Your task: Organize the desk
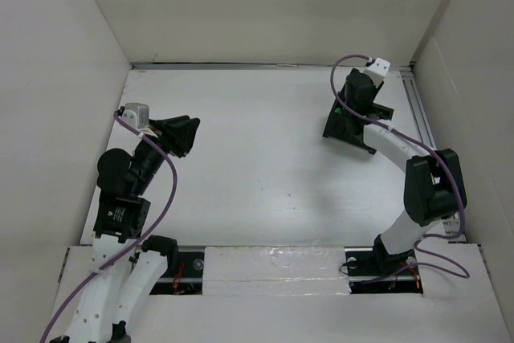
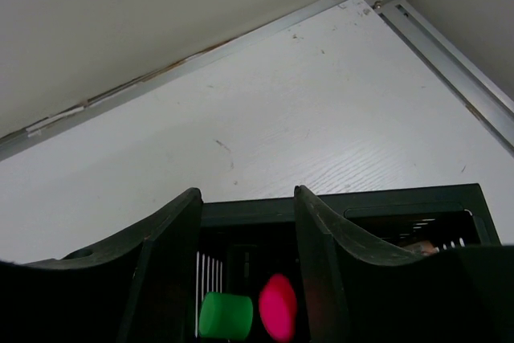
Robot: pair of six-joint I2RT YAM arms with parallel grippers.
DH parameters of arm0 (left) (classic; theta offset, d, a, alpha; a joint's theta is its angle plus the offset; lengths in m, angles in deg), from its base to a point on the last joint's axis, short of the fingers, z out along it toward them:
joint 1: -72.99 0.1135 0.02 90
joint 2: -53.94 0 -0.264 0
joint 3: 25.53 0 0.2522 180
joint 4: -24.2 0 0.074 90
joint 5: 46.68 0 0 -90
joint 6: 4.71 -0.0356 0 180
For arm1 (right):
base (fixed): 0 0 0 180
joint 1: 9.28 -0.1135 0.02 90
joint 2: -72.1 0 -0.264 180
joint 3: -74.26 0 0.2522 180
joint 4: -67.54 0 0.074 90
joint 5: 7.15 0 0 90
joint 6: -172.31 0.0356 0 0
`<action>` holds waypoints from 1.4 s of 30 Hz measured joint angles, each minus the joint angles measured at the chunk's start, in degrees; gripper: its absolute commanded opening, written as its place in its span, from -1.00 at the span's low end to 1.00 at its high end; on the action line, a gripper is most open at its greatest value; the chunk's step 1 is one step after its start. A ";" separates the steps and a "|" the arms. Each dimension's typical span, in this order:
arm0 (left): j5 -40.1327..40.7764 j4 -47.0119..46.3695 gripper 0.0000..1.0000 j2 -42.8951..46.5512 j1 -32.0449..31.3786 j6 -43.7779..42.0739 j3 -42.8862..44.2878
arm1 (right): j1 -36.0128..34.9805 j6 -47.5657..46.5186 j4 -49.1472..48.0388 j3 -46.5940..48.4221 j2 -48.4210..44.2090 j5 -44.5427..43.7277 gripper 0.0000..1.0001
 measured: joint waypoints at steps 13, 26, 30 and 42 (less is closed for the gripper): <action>0.50 0.09 -0.01 -0.13 -0.02 -0.26 0.00 | -9.29 0.39 4.35 -3.26 -14.29 5.62 -0.91; 0.74 0.15 0.98 -0.44 0.00 -0.92 0.00 | -36.30 -2.69 0.85 -13.11 -21.86 30.05 -0.96; 0.74 0.26 0.98 -0.61 0.00 -0.92 0.00 | -41.75 -2.73 1.18 -17.49 -21.31 32.65 -0.23; 1.84 0.44 0.98 -0.81 0.00 -0.92 0.00 | -44.61 -2.34 3.52 -21.79 -16.85 29.77 0.20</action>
